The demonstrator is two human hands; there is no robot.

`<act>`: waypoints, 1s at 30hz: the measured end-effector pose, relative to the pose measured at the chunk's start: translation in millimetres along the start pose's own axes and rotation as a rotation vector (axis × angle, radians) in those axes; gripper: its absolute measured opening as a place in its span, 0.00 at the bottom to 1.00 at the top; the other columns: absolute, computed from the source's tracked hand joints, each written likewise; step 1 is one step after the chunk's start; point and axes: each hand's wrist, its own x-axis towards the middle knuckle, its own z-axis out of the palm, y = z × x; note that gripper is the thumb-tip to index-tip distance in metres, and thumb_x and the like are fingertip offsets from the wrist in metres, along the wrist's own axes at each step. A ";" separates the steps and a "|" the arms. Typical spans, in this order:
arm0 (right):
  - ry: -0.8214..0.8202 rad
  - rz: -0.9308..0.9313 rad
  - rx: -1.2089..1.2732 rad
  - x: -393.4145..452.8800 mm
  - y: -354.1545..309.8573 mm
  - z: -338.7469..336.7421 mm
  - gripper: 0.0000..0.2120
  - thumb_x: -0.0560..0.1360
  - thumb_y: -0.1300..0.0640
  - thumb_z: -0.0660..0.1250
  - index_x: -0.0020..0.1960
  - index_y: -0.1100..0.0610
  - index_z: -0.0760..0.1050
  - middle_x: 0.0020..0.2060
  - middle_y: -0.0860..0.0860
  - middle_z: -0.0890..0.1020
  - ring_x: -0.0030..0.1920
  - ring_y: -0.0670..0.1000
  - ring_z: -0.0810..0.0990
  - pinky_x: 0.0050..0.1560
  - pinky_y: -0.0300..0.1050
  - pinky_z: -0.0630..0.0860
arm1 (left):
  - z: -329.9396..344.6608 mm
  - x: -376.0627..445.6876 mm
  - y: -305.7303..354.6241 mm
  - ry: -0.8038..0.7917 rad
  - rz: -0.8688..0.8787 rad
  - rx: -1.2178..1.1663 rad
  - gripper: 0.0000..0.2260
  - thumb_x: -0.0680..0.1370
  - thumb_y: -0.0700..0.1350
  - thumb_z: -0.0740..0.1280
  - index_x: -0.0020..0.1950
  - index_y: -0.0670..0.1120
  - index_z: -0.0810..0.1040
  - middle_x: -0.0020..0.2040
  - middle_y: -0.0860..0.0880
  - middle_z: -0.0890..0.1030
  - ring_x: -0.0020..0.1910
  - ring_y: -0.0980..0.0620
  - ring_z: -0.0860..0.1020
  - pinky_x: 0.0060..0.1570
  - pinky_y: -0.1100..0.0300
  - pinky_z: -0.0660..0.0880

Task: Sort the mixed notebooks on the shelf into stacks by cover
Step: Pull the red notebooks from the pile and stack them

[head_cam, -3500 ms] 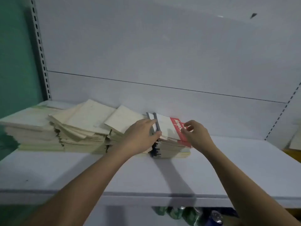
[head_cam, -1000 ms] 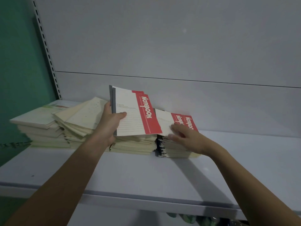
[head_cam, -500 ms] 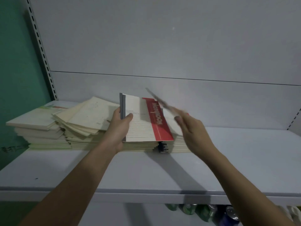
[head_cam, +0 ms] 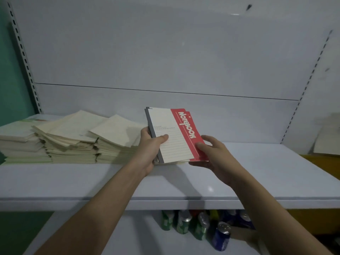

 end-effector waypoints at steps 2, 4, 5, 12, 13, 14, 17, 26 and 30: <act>0.035 0.020 0.060 -21.2 5.4 -33.3 0.15 0.82 0.59 0.59 0.69 0.57 0.67 0.49 0.54 0.85 0.46 0.53 0.85 0.40 0.45 0.82 | 37.9 -17.3 -17.5 0.000 -0.029 0.007 0.17 0.79 0.40 0.66 0.66 0.48 0.67 0.59 0.50 0.81 0.54 0.50 0.81 0.47 0.51 0.80; 0.103 0.024 0.067 -41.9 15.6 -68.0 0.14 0.82 0.61 0.57 0.68 0.57 0.68 0.49 0.55 0.85 0.43 0.52 0.85 0.37 0.42 0.80 | 76.3 -38.5 -36.8 -0.021 -0.081 -0.019 0.18 0.79 0.40 0.65 0.67 0.50 0.65 0.59 0.49 0.81 0.55 0.49 0.80 0.43 0.51 0.80; 0.138 0.034 0.059 -51.8 21.6 -86.3 0.14 0.83 0.60 0.57 0.68 0.57 0.67 0.49 0.55 0.85 0.43 0.51 0.84 0.37 0.42 0.80 | 95.4 -49.5 -45.9 -0.059 -0.112 -0.030 0.19 0.79 0.39 0.65 0.68 0.51 0.65 0.59 0.49 0.81 0.55 0.48 0.80 0.41 0.51 0.80; 0.298 0.130 -0.041 -105.3 55.7 -216.4 0.14 0.83 0.56 0.56 0.68 0.54 0.65 0.54 0.52 0.81 0.50 0.50 0.83 0.42 0.42 0.82 | 213.6 -102.1 -88.5 -0.299 -0.208 0.141 0.17 0.77 0.36 0.68 0.65 0.46 0.73 0.58 0.47 0.82 0.52 0.49 0.82 0.36 0.59 0.80; 0.304 0.148 -0.048 -109.3 58.4 -232.0 0.14 0.83 0.56 0.57 0.68 0.54 0.65 0.55 0.52 0.81 0.50 0.50 0.83 0.44 0.44 0.82 | 229.0 -103.5 -95.3 -0.298 -0.206 0.161 0.18 0.77 0.35 0.69 0.65 0.46 0.73 0.59 0.47 0.81 0.53 0.49 0.81 0.38 0.58 0.81; 0.306 0.163 -0.060 -110.6 61.5 -247.4 0.15 0.83 0.55 0.57 0.69 0.54 0.65 0.56 0.52 0.80 0.51 0.51 0.83 0.47 0.46 0.83 | 243.7 -103.8 -101.2 -0.290 -0.199 0.180 0.19 0.76 0.35 0.70 0.65 0.46 0.72 0.60 0.47 0.81 0.54 0.49 0.81 0.43 0.55 0.82; 0.281 0.200 -0.094 -103.6 66.2 -290.4 0.16 0.83 0.56 0.58 0.70 0.55 0.64 0.56 0.53 0.80 0.52 0.52 0.83 0.49 0.49 0.83 | 281.9 -95.4 -115.0 -0.230 -0.183 0.206 0.27 0.74 0.35 0.73 0.70 0.45 0.67 0.62 0.46 0.79 0.57 0.48 0.80 0.54 0.51 0.80; 0.278 0.209 -0.257 -9.5 83.6 -396.7 0.06 0.79 0.68 0.59 0.53 0.60 0.70 0.46 0.54 0.81 0.48 0.54 0.81 0.48 0.48 0.78 | 383.2 -6.8 -165.2 -0.229 -0.208 0.264 0.22 0.73 0.33 0.72 0.64 0.40 0.71 0.58 0.45 0.81 0.53 0.47 0.81 0.48 0.52 0.81; 0.346 0.251 -0.310 56.2 105.2 -440.2 0.12 0.79 0.67 0.60 0.62 0.64 0.71 0.49 0.54 0.81 0.47 0.51 0.81 0.41 0.42 0.78 | 427.6 46.8 -185.7 -0.340 -0.197 0.420 0.15 0.72 0.34 0.72 0.57 0.44 0.77 0.57 0.48 0.82 0.56 0.49 0.80 0.57 0.56 0.78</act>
